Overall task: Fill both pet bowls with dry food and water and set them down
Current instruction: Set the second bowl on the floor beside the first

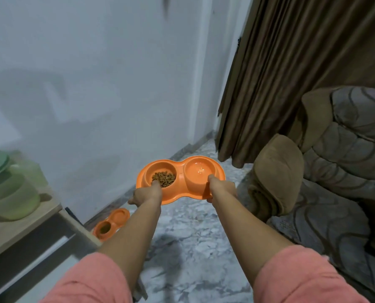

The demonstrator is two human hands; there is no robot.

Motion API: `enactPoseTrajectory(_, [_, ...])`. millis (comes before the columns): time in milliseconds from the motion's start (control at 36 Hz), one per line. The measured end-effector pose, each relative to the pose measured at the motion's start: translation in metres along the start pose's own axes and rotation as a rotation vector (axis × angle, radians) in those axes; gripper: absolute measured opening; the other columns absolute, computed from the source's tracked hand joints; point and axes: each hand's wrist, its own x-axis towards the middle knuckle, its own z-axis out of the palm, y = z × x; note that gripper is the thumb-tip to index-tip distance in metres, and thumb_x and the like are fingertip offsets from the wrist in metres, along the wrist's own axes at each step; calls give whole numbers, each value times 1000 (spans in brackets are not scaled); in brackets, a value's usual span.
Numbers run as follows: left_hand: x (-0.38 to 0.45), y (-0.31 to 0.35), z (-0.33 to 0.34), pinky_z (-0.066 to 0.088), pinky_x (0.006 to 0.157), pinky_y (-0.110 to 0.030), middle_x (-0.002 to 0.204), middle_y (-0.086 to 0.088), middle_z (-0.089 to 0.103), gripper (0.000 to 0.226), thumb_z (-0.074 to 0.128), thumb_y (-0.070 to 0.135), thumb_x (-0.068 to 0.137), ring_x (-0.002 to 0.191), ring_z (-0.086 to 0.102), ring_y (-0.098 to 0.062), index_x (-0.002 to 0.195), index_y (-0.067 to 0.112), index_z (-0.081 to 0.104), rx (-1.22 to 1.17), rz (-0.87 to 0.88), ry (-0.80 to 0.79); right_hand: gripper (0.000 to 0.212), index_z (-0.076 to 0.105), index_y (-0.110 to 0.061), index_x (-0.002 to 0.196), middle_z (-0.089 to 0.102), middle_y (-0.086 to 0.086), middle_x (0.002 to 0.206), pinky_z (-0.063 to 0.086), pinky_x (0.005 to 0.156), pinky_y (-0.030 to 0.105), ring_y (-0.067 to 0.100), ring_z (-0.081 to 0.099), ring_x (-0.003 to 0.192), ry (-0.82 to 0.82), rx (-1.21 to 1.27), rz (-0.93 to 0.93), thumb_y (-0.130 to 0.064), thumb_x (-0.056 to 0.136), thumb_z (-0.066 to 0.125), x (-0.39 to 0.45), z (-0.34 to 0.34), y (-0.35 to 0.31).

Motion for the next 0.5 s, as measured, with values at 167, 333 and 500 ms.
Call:
enactPoseTrajectory(167, [27,28,29,48,92,-45,145,-19,29,66,64,37,88,111,55,-40,137,-1,41,-37,14,25,60,44,-6,128,57,20,121,58,79,49,39,62,96,-26,8,-10,-33,80,69,37,20,-37])
enactPoseTrajectory(333, [60,42,62,48,89,-44,139,-24,44,71,67,41,84,114,55,-39,134,-4,45,-128,-43,102,59,47,-3,125,59,20,116,58,75,50,33,56,70,-82,-35,-17,-31,78,69,82,47,-64])
enactPoseTrajectory(500, [100,52,106,52,89,-45,126,-22,56,74,66,50,78,117,54,-38,126,-4,51,-224,-117,213,60,47,-2,127,57,20,119,58,74,49,34,57,78,-180,-133,-31,-31,79,69,146,83,-96])
